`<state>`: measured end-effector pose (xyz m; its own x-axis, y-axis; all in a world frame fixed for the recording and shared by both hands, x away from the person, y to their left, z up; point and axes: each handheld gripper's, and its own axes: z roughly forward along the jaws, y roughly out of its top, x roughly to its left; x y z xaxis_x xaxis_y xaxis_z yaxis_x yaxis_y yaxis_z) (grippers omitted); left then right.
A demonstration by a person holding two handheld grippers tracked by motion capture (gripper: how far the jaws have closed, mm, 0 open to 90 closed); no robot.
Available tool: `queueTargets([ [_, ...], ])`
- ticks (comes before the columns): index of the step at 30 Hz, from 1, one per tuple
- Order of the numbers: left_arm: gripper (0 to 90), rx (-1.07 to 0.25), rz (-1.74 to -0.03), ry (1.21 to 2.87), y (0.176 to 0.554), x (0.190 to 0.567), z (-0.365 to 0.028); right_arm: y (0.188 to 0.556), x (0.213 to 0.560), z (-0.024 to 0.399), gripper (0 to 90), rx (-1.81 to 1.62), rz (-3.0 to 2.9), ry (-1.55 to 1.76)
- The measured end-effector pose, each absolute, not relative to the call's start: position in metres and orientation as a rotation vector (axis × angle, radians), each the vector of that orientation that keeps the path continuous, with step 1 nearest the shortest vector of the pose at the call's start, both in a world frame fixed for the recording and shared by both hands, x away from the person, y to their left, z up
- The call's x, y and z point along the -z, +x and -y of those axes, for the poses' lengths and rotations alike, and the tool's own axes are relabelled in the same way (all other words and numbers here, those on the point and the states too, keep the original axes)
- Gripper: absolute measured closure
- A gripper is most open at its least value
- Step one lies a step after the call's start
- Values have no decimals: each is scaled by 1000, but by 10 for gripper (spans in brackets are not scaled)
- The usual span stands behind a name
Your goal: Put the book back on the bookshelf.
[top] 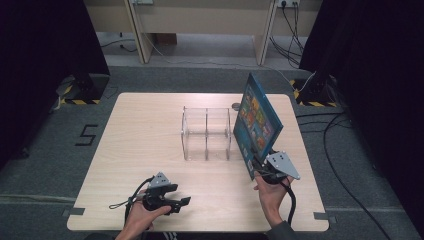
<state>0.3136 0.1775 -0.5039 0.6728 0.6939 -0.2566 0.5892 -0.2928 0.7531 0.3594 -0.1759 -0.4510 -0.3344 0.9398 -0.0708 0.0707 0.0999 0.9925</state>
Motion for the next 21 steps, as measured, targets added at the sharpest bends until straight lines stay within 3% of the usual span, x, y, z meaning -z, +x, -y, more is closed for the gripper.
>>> queueTargets([
  [4, 257, -147, -992, 1994, 314, 504, -177, 352, 458, 186, 570, -1355, -1637, 1087],
  [21, 268, -100, -995, 1992, 314, 506, -177, 335, 475, 206, 673, -1660, -1640, 1422],
])
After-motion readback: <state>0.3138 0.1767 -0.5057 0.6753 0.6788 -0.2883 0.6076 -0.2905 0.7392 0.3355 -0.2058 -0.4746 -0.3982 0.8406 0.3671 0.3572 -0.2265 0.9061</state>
